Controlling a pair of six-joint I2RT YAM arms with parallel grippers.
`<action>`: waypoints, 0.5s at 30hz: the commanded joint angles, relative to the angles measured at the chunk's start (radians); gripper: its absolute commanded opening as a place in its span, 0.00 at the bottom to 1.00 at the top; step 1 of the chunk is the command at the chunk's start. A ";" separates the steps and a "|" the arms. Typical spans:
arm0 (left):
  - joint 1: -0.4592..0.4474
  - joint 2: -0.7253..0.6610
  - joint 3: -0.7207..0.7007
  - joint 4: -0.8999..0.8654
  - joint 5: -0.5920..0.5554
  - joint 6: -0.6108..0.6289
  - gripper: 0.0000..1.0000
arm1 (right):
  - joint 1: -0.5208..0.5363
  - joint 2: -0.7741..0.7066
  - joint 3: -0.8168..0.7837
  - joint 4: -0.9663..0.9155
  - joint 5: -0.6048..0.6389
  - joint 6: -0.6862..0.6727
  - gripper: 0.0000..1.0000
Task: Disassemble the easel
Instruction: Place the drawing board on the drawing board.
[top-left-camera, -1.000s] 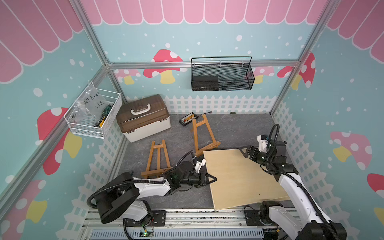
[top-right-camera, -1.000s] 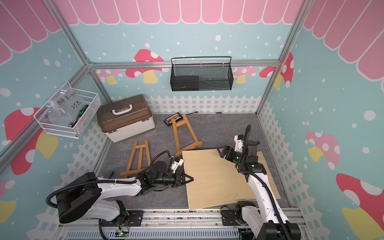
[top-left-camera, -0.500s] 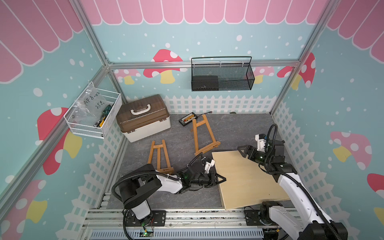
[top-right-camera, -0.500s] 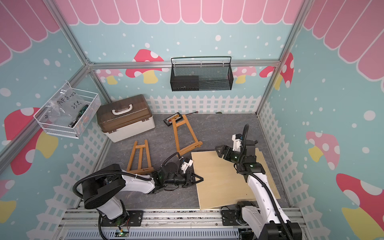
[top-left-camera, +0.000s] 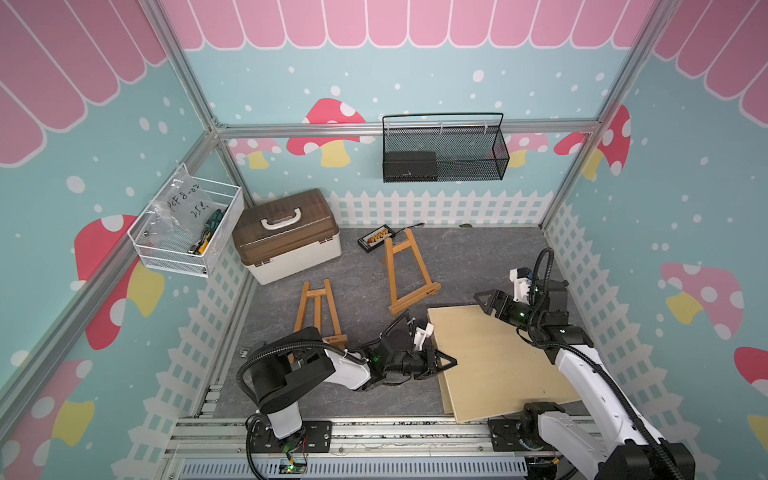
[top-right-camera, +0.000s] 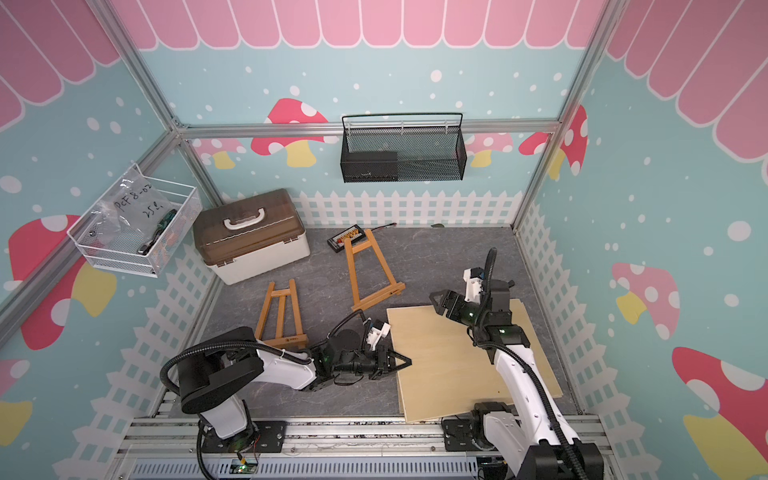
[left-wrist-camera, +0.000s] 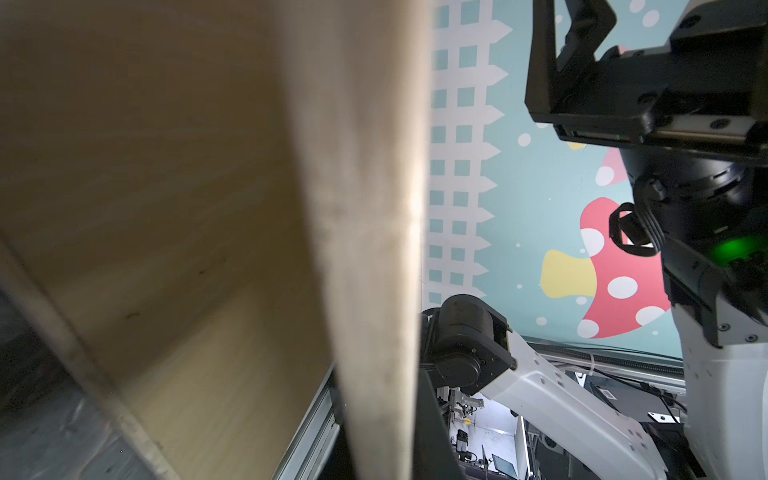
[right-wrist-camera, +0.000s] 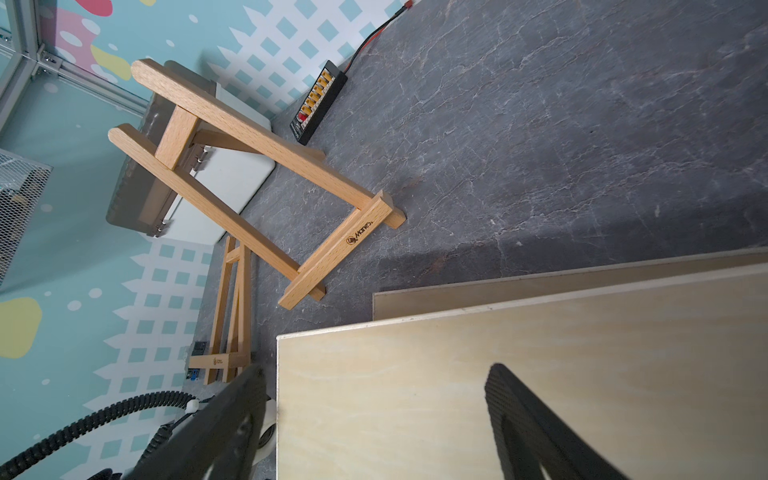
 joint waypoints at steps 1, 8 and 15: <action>-0.001 0.012 -0.015 -0.128 -0.089 0.077 0.00 | 0.006 0.002 0.009 0.041 0.016 0.008 0.86; 0.022 0.034 0.041 -0.196 -0.081 0.111 0.03 | 0.005 0.005 0.009 0.042 0.018 0.009 0.86; 0.050 0.051 0.074 -0.232 -0.057 0.124 0.04 | 0.006 0.006 0.014 0.048 0.016 0.013 0.86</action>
